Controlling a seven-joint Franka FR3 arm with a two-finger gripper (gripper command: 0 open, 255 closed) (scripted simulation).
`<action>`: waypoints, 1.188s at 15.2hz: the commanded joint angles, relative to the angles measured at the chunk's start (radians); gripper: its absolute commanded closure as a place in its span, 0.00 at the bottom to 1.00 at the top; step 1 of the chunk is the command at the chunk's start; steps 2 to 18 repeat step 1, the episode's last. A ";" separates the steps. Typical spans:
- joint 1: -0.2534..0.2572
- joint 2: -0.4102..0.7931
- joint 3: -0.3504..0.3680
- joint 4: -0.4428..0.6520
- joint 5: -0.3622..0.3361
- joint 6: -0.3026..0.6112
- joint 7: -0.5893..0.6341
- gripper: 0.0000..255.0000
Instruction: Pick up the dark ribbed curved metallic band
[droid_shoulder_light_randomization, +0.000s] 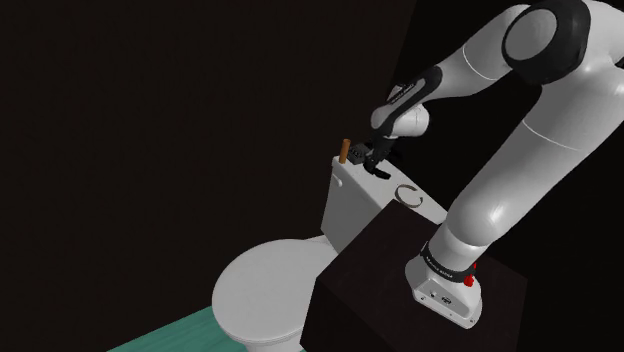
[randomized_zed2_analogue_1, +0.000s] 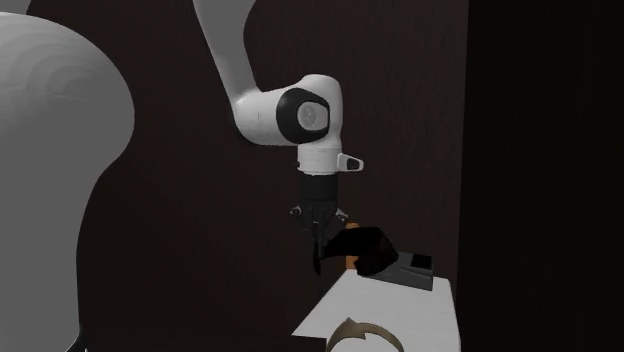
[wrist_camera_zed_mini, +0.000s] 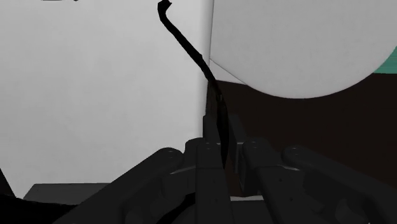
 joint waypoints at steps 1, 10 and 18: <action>-0.002 -0.012 0.000 -0.002 -0.011 -0.009 0.009 1.00; -0.002 -0.012 0.000 -0.002 -0.011 -0.009 0.009 1.00; -0.002 -0.012 0.000 -0.002 -0.011 -0.009 0.009 1.00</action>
